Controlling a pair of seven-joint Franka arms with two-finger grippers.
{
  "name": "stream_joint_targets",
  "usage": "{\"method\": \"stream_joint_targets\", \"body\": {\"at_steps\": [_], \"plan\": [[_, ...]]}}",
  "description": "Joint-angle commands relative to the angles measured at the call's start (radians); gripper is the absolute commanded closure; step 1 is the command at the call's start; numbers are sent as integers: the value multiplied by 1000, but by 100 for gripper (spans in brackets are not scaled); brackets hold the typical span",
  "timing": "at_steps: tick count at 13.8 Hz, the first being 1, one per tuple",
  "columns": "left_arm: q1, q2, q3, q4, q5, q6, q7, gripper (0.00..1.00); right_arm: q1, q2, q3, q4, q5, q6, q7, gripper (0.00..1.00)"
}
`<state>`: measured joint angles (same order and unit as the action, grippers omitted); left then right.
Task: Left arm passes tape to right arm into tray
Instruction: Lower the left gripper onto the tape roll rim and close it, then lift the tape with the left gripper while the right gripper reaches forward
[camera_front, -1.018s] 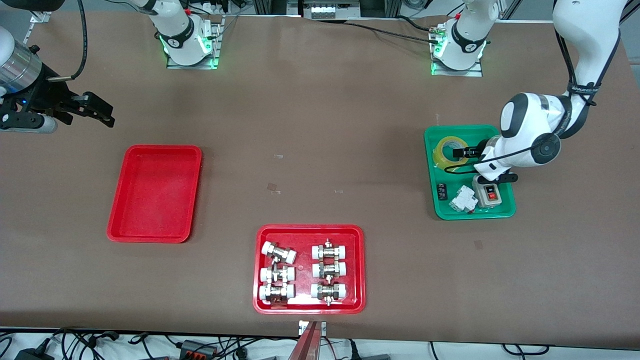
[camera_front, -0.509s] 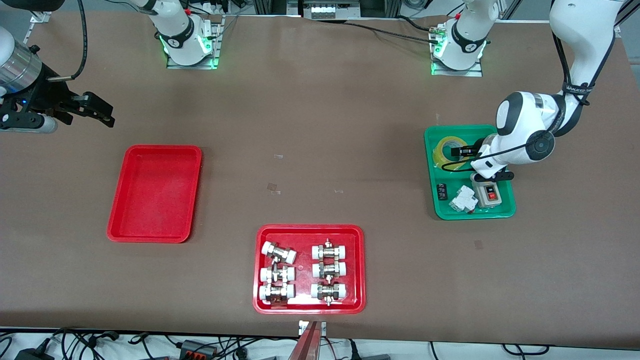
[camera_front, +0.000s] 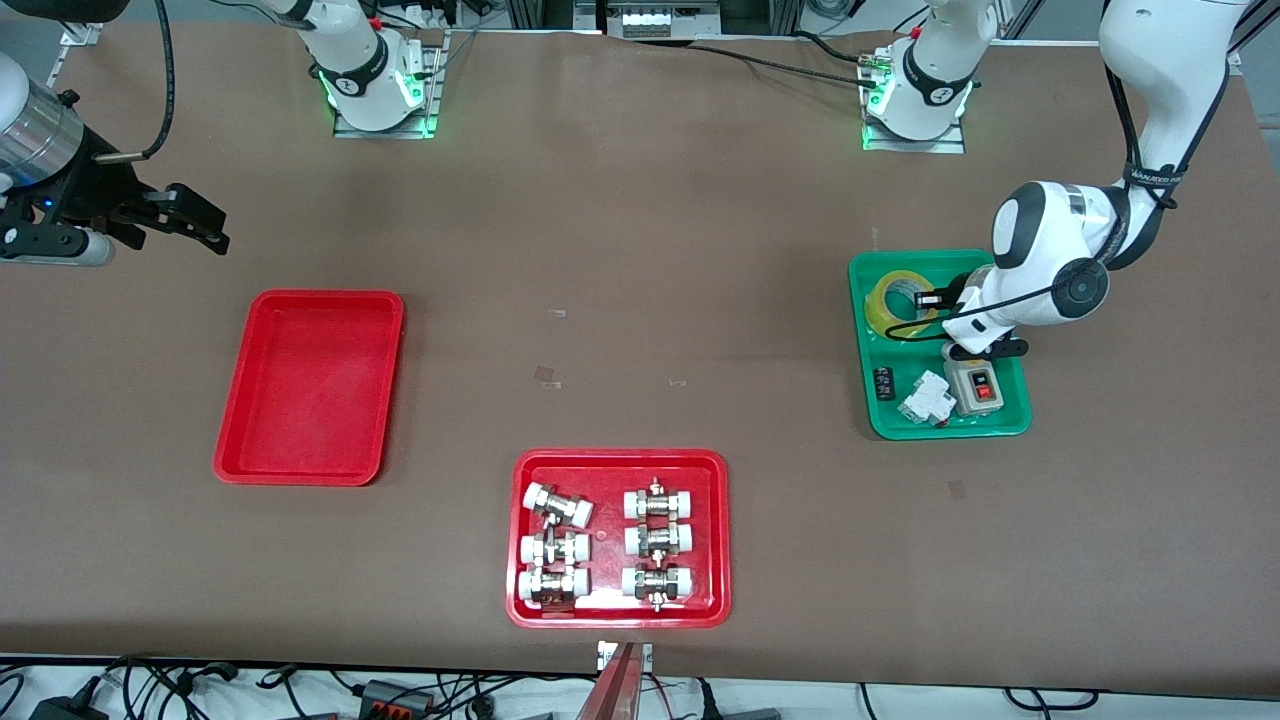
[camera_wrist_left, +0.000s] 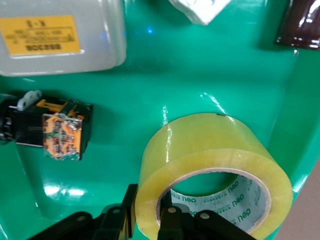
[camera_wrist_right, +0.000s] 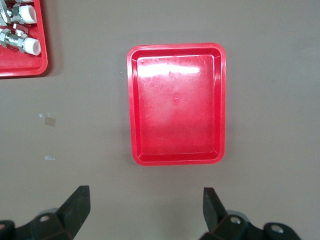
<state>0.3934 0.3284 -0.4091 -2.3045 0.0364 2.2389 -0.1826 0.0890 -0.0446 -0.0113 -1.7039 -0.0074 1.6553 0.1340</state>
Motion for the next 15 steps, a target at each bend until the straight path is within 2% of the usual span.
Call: {"method": "stream_joint_targets", "body": {"at_steps": [1, 3, 5, 8, 9, 11, 13, 15], "plan": [[7, -98, -11, -4, 7, -73, -34, 99, -6, 3, 4, 18, -6, -9, -10, 0], [5, -175, -28, 32, 5, -142, -23, 99, -8, 2, 4, 20, -6, -9, -11, 0], [5, -196, -65, 129, 4, -258, -21, 98, -8, 0, 4, 21, -3, -9, -16, 0], [4, -193, -161, 354, -24, -480, -29, 99, -9, 0, 2, 21, 0, -8, -22, 0], [5, -192, -216, 434, -38, -528, -34, 99, -9, 2, 2, 20, 0, -8, -22, 0], [-1, -178, -270, 621, -110, -693, -96, 99, -9, 2, -1, 13, -2, -11, -22, 0], [1, -175, -307, 698, -183, -675, -132, 99, -14, 8, -1, 12, -3, -29, -24, 0], [-25, -120, -315, 708, -263, -544, -196, 99, -9, 20, -1, 12, -5, -58, -24, 0]]}}
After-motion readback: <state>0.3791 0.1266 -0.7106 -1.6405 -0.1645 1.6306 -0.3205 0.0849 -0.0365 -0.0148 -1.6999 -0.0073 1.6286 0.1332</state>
